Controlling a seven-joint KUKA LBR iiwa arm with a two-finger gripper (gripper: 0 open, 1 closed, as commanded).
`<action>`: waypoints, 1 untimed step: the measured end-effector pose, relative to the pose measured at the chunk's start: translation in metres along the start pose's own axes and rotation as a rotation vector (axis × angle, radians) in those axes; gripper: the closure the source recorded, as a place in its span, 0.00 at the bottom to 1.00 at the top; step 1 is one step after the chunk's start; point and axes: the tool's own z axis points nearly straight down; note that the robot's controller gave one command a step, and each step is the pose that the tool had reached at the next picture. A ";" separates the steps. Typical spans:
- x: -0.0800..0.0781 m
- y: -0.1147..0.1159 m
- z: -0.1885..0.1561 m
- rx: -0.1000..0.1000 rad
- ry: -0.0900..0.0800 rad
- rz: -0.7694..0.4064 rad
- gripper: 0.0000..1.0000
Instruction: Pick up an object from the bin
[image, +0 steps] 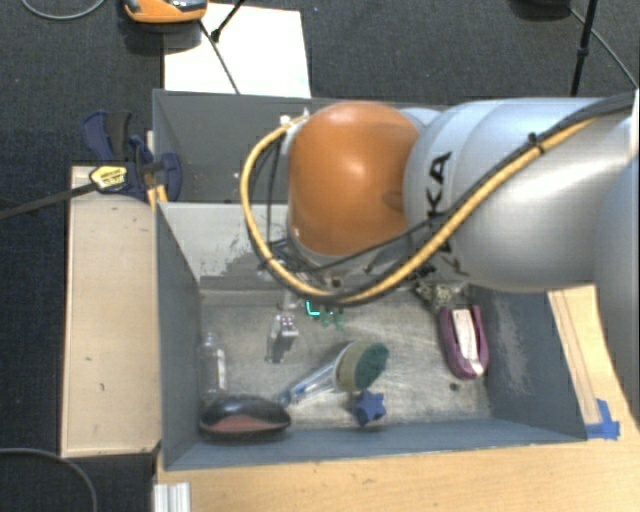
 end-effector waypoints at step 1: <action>0.025 0.001 0.111 -0.004 -0.029 -0.050 0.00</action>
Offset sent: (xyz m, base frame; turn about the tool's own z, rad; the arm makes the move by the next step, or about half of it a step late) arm -0.0448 0.0037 -0.1616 -0.0729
